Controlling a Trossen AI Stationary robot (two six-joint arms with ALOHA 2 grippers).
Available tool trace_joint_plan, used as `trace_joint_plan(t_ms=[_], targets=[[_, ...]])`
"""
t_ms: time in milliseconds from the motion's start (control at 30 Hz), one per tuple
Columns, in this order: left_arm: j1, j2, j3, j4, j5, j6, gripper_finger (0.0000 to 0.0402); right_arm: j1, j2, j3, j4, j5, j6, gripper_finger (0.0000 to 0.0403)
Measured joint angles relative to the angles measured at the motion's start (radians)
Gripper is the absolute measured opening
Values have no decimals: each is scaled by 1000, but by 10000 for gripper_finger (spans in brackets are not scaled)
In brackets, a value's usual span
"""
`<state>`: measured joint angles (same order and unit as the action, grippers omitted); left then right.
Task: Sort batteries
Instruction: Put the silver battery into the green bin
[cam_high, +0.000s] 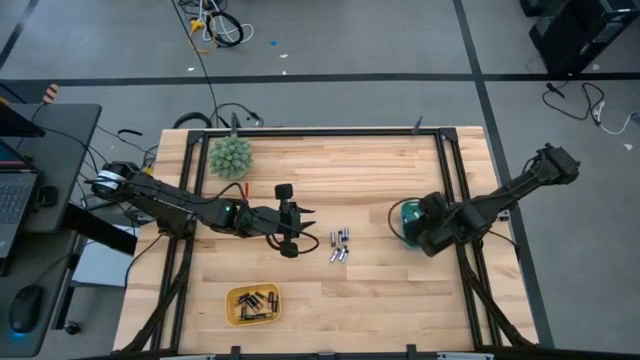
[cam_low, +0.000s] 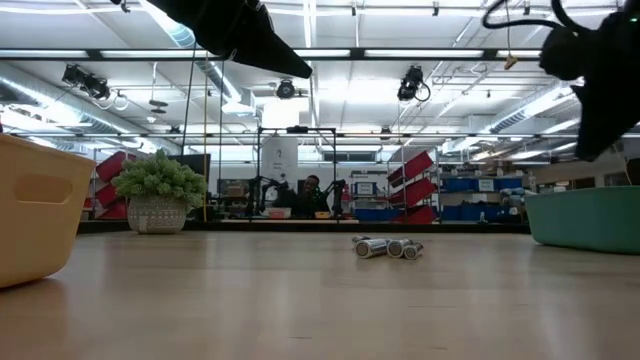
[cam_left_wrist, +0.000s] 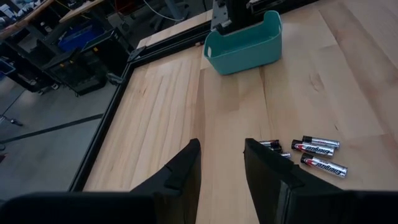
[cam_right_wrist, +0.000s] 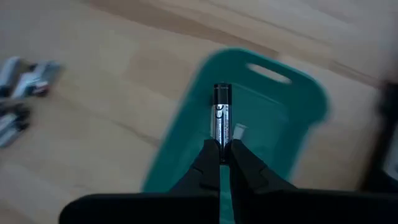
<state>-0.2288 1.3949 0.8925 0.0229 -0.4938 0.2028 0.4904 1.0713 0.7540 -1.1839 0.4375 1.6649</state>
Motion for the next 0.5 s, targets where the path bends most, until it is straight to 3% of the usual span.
trace_joint_plan(t_ms=[167,500], targets=[[0,0,0,0,0,0,119,45,30,-6,-83,-57,175,5],[0,0,0,0,0,-1,119,53,107,-13,-72,-93,187,30]])
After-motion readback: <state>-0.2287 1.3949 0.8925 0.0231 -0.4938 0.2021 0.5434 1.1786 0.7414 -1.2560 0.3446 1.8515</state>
